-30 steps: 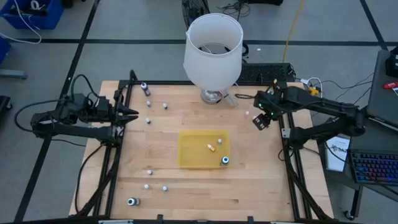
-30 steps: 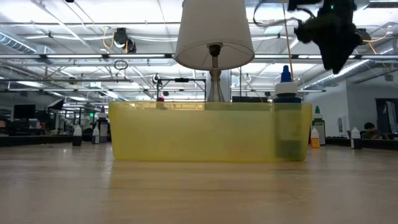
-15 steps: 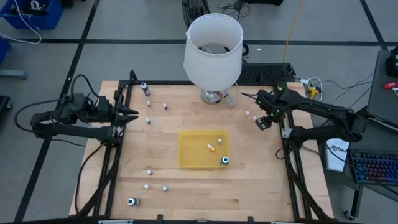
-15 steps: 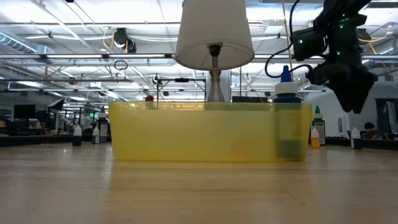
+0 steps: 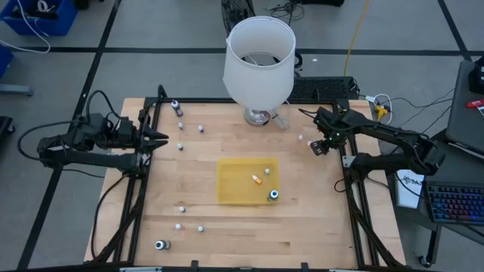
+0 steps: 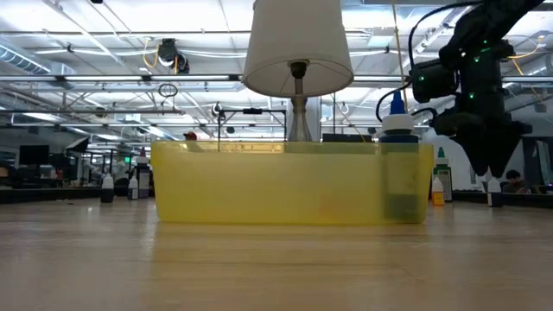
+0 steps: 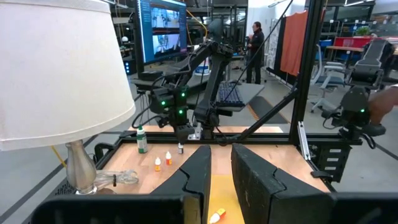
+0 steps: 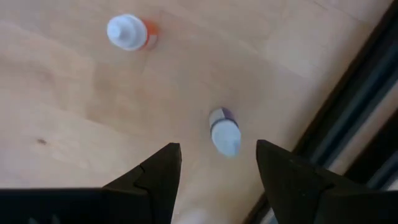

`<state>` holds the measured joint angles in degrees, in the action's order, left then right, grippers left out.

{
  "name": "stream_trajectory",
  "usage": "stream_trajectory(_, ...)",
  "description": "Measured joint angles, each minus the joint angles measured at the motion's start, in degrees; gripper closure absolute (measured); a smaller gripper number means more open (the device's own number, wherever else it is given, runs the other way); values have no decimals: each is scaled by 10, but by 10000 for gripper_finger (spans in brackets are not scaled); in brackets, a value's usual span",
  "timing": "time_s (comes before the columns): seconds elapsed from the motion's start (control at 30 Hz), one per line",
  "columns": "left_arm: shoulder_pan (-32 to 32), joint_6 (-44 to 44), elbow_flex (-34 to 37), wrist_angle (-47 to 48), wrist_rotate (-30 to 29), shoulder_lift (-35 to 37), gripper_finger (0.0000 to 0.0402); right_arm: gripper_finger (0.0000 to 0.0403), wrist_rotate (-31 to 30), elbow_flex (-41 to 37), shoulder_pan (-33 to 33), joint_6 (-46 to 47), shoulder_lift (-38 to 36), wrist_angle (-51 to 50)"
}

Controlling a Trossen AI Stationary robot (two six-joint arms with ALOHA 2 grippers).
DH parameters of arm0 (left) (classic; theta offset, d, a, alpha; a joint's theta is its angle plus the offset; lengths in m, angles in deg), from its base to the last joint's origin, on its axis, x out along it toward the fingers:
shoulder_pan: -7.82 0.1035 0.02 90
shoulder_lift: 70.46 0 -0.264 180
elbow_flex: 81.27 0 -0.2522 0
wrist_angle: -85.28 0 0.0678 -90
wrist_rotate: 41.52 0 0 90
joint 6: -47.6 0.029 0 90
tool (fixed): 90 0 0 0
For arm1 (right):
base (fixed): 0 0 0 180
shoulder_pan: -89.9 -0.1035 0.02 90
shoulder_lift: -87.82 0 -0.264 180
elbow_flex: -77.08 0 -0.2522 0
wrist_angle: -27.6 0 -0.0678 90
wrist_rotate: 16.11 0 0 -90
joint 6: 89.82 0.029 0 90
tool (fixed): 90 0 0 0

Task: Pick & Place food coloring
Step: Put the purple food coloring bottle into the yellow bin

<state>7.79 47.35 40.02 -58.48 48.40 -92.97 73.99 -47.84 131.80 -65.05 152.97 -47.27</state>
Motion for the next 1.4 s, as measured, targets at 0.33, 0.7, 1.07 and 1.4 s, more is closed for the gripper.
stream_trajectory(0.33,0,0,0,0,0,0,334,206,0,-50,19,-4,0,40)
stream_trajectory(0.7,0,0,0,0,0,0,334,206,1,-64,20,0,0,69)
stream_trajectory(1.07,0,0,0,0,0,0,334,207,1,-69,20,2,25,94)
stream_trajectory(1.4,0,0,0,0,0,0,334,207,16,-84,20,2,50,118)
